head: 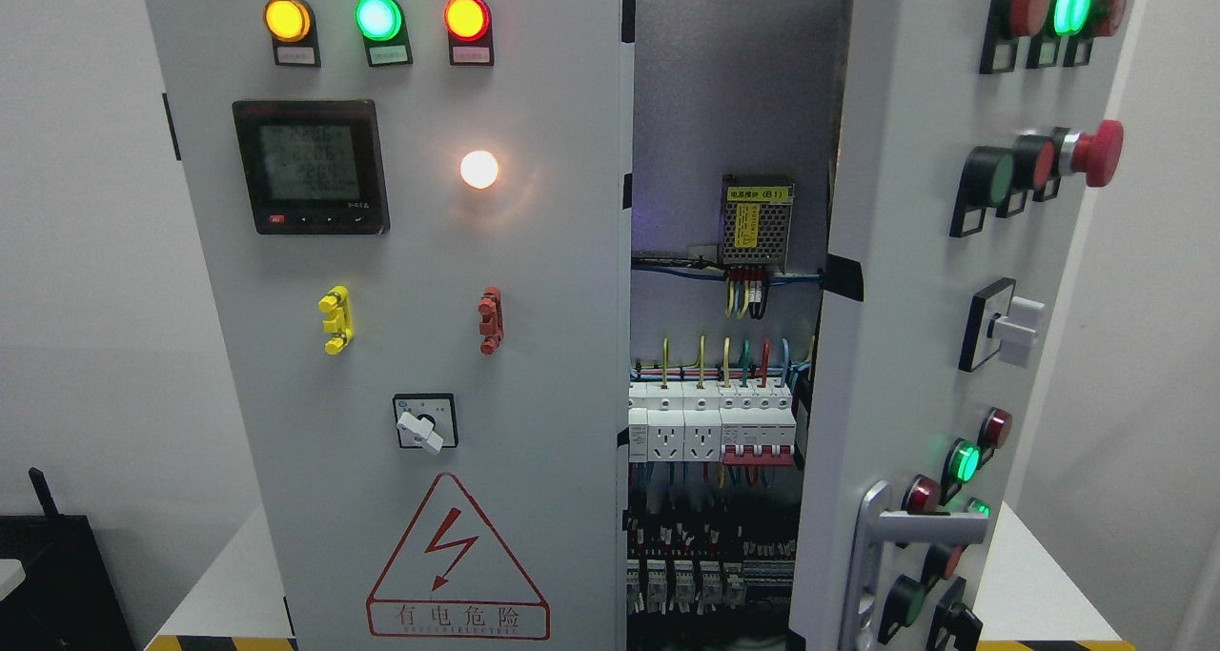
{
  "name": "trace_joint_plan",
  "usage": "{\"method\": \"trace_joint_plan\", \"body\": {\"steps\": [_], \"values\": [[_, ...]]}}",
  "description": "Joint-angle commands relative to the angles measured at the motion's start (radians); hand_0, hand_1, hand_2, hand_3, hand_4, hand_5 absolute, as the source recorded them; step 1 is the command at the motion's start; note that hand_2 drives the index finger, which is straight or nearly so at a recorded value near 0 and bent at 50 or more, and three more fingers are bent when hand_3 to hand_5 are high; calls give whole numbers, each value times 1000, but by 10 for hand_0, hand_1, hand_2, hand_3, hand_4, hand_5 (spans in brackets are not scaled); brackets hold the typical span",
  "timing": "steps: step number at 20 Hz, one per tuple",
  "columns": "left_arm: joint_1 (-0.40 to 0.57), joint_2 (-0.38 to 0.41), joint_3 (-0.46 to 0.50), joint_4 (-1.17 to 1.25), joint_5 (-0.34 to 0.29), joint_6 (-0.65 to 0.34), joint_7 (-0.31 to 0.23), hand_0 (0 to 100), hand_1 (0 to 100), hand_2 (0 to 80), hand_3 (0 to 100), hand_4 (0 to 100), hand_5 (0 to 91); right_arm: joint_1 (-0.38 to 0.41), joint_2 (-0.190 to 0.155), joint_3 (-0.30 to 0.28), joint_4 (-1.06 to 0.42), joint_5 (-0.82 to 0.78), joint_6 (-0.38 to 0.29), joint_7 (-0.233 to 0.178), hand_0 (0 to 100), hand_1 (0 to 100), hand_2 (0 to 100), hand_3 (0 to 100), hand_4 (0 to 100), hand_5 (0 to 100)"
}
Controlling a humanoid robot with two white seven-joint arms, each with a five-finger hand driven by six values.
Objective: Open door with both hands
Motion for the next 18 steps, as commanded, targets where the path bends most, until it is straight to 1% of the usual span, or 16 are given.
{"method": "trace_joint_plan", "body": {"steps": [1,2,4,5,6,7,8,9,10,11,12,13,15,16,18], "values": [[-38,-10,-22,-11,-15,5,4,120,389,0,0,0,0,0,0,0,0,0,0,0,120,389,0,0,0,0],[-35,19,-21,-43,-11,3,4,120,389,0,0,0,0,0,0,0,0,0,0,0,120,389,0,0,0,0],[-21,118,-22,-210,-8,-3,-7,120,389,0,0,0,0,0,0,0,0,0,0,0,120,389,0,0,0,0],[-7,178,-21,-308,0,-3,-36,120,389,0,0,0,0,0,0,0,0,0,0,0,120,389,0,0,0,0],[14,229,-21,-408,33,-3,-80,120,389,0,0,0,0,0,0,0,0,0,0,0,120,389,0,0,0,0],[39,267,-22,-514,102,-3,-122,120,389,0,0,0,0,0,0,0,0,0,0,0,120,389,0,0,0,0],[68,304,-30,-622,198,-2,-148,120,389,0,0,0,0,0,0,0,0,0,0,2,120,389,0,0,0,0],[106,344,-53,-724,303,-2,-156,120,389,0,0,0,0,0,0,0,0,0,0,0,120,389,0,0,0,0],[137,382,-69,-814,401,-2,-156,120,389,0,0,0,0,0,0,0,0,0,0,0,120,389,0,0,0,0],[154,428,-73,-888,482,-2,-159,120,389,0,0,0,0,0,0,0,0,0,0,0,120,389,0,0,0,0],[174,497,-67,-966,571,-5,-162,120,389,0,0,0,0,0,0,0,0,0,0,0,120,389,0,0,0,0],[189,537,-65,-1011,628,-5,-162,120,389,0,0,0,0,0,0,0,0,0,0,0,120,389,0,0,0,0],[218,640,-60,-1120,785,-15,-164,120,389,0,0,0,0,0,0,0,0,0,0,0,120,389,0,0,0,0],[241,693,-50,-1181,869,-34,-164,120,389,0,0,0,0,0,0,0,0,0,0,0,120,389,0,0,0,0],[287,810,11,-1281,1035,-54,-164,120,389,0,0,0,0,0,0,0,0,0,0,0,120,389,0,0,0,0]]}}
